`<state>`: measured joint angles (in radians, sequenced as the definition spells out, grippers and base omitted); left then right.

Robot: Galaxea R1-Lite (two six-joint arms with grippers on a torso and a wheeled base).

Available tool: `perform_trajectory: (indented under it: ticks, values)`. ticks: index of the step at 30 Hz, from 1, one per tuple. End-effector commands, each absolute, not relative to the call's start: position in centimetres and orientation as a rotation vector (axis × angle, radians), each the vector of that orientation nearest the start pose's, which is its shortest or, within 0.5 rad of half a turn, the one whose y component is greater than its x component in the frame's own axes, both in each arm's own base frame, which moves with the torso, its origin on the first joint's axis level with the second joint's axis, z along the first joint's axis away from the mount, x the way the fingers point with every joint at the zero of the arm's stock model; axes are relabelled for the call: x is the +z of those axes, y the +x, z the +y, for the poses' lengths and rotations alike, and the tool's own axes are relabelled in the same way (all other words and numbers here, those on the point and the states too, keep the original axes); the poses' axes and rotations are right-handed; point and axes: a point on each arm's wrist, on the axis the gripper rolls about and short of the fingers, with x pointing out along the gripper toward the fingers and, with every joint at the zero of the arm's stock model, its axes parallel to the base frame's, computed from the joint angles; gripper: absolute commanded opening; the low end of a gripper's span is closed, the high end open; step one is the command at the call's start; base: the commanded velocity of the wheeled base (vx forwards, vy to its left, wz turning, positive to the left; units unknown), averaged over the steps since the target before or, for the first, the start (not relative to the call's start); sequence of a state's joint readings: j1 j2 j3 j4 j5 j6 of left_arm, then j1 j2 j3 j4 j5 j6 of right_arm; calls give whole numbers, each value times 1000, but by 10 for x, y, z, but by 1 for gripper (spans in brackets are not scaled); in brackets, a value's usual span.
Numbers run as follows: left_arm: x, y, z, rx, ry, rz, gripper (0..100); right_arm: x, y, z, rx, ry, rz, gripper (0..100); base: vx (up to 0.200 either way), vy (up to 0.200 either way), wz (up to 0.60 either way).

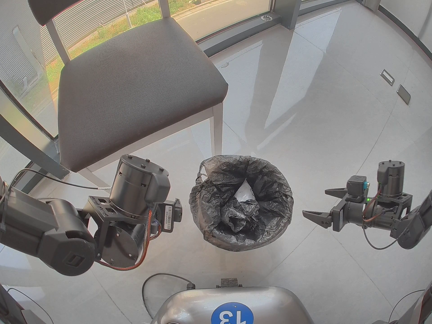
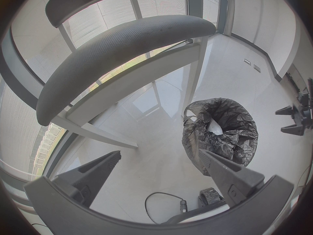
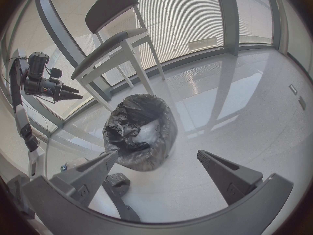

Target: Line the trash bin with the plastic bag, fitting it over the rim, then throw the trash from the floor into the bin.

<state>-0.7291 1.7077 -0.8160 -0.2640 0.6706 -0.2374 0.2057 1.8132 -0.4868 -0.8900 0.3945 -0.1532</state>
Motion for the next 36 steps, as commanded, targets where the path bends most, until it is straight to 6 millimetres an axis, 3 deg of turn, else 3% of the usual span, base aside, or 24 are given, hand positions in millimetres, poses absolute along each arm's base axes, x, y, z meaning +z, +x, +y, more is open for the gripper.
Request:
perform_trajectory:
  ticks: [1, 8, 13, 18, 23, 28, 29, 31, 32, 33, 34, 36]
  values:
    - [153, 226, -181, 24, 169, 470, 100, 111, 241, 37, 535, -137, 362, 100, 0, 0, 0]
    - [165, 211, -172, 14, 147, 449, 100, 127, 215, 3, 411, -203, 338, 100, 0, 0, 0]
    - [188, 190, -168, -24, 47, 397, 100, 135, 198, 2, 400, -192, 337, 100, 0, 0, 0]
    - [197, 173, -156, -38, -10, 378, 100, 138, 185, 2, 391, -187, 318, 100, 0, 0, 0]
    - [206, 172, -110, 113, -53, 351, 100, 139, 168, -4, 345, -160, 301, 100, 0, 0, 0]
    - [198, 153, -71, 224, -48, 340, 100, 145, 149, -5, 323, -166, 247, 100, 0, 0, 0]
    - [198, 153, -71, 224, -48, 340, 100, 145, 149, -5, 323, -166, 247, 100, 0, 0, 0]
    - [195, 138, -46, 307, -38, 307, 100, 147, 136, -4, 318, -174, 214, 100, 0, 0, 0]
    - [195, 137, -44, 314, -39, 302, 100, 147, 136, -4, 318, -174, 214, 100, 0, 0, 0]
    - [198, 124, -26, 389, -30, 261, 100, 146, 127, -4, 307, -178, 197, 100, 0, 0, 0]
    - [198, 124, -26, 389, -30, 261, 100, 146, 127, -4, 307, -178, 197, 100, 0, 0, 0]
    - [197, 95, -5, 481, -12, 198, 100, 145, 116, -4, 297, -183, 177, 100, 0, 0, 0]
